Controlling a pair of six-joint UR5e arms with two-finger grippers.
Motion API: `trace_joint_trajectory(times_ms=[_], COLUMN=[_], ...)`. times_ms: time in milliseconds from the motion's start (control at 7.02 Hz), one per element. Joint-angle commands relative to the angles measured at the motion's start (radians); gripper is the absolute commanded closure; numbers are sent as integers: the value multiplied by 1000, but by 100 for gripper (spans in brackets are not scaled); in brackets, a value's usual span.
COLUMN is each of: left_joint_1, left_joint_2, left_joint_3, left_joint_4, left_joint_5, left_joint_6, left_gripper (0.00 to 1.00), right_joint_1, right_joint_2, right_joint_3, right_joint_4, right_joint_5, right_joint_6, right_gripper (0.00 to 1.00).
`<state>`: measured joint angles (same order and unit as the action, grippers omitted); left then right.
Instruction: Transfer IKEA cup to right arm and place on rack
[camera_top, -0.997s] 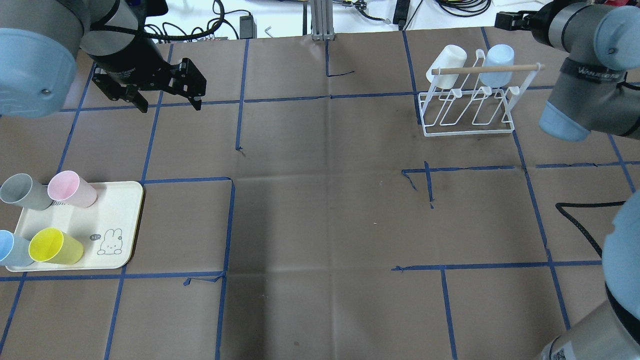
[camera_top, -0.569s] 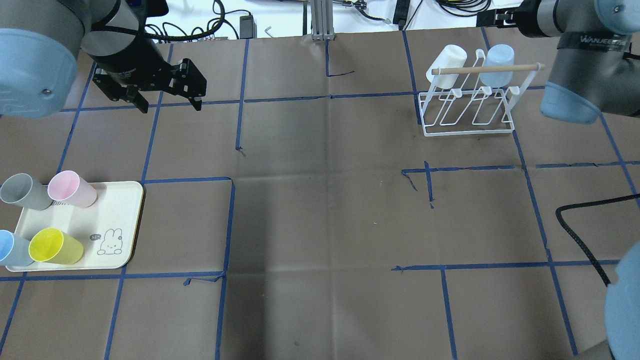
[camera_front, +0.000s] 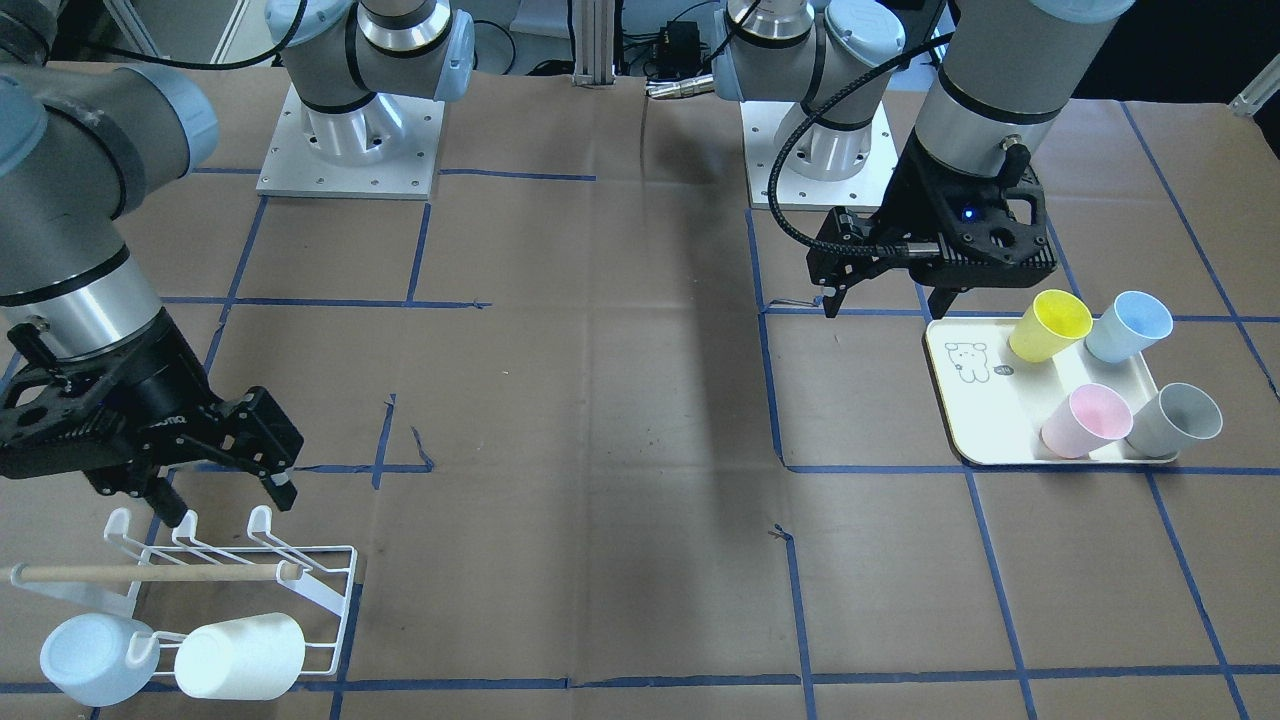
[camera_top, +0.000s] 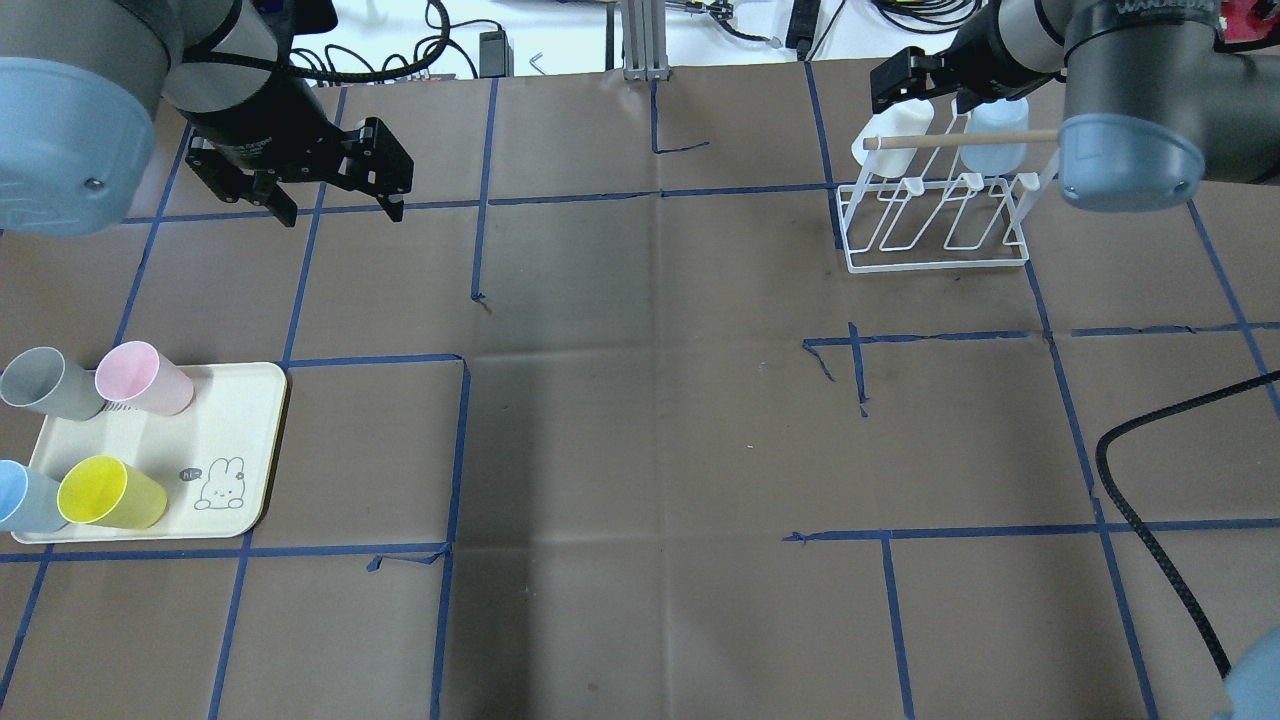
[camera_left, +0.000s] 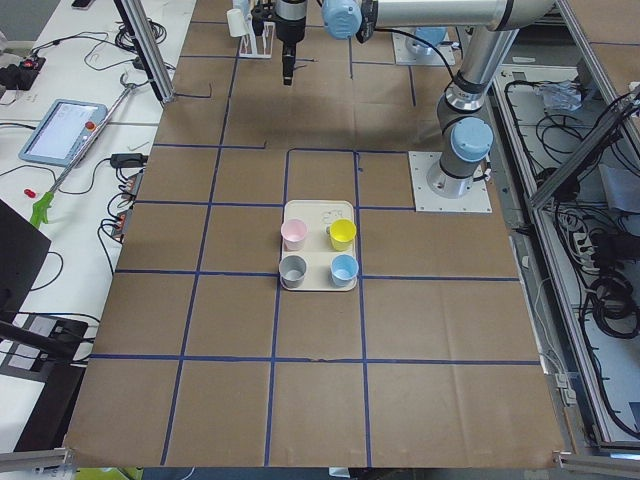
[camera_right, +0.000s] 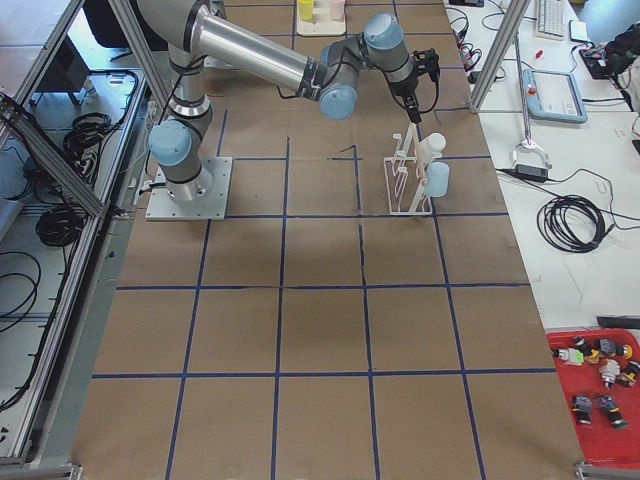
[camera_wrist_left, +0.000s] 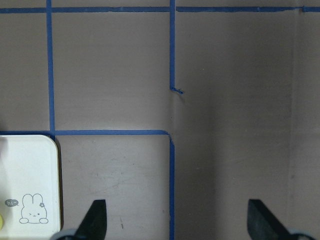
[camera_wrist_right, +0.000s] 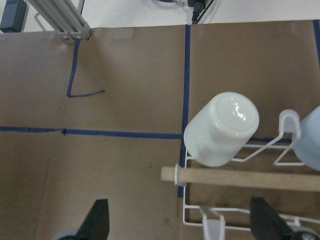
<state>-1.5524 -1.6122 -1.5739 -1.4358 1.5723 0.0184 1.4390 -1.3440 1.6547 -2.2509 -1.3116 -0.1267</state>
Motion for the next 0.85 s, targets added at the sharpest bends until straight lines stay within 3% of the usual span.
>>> trace_joint_trajectory(times_ms=[0,285,712], left_joint_1=[0,0,0], left_joint_2=[1,2,1], left_joint_3=[0,0,0], left_joint_4=[0,1,0], left_joint_5=[0,0,0], left_joint_6=[0,0,0], left_gripper=[1,1,1], right_joint_1=[52,141,167], right_joint_2=[-55,-113,-222], right_joint_3=[-24,-26,15], right_joint_4=[224,346,513], right_joint_5=[-8,-192,-184], right_joint_6=[102,111,228], right_gripper=[0,0,0])
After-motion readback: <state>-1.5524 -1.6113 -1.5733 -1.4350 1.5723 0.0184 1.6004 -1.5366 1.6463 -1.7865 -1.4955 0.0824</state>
